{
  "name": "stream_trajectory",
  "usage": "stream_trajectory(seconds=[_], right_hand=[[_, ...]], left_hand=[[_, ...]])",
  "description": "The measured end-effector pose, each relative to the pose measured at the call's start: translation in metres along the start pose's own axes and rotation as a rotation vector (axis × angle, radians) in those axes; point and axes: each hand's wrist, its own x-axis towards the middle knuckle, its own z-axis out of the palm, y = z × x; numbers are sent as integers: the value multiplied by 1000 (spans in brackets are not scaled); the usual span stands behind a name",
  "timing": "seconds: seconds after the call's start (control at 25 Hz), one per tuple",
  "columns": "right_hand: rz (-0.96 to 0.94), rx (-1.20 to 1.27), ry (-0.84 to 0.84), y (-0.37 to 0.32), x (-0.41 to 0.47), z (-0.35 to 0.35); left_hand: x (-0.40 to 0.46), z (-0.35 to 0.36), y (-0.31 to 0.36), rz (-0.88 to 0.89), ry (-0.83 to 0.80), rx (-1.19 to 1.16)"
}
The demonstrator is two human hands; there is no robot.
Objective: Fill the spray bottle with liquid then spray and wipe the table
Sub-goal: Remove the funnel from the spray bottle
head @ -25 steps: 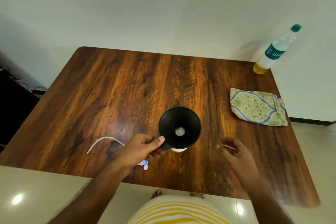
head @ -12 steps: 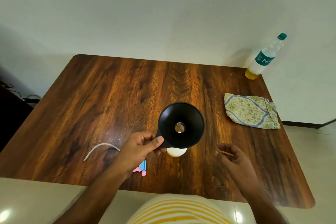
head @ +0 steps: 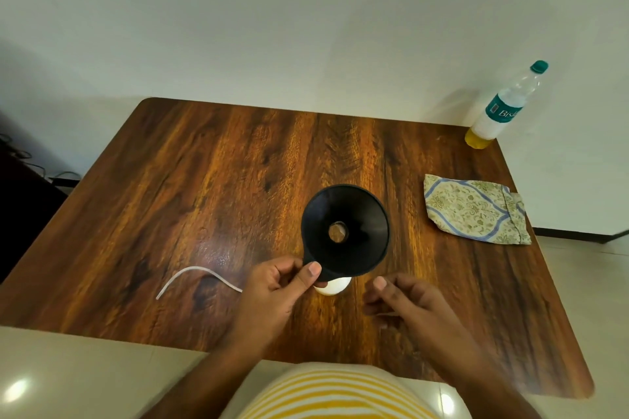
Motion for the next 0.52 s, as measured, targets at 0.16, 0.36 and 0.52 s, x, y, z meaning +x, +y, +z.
stream_trajectory(seconds=[0.16, 0.36, 0.52], right_hand=[[63, 172, -24, -10, 1, 18], [102, 356, 26, -16, 4, 29], [51, 294, 96, -23, 9, 16]], left_hand=[[-1, 15, -7, 46, 26, 20], [4, 28, -10, 115, -60, 107], [11, 34, -12, 97, -91, 167]])
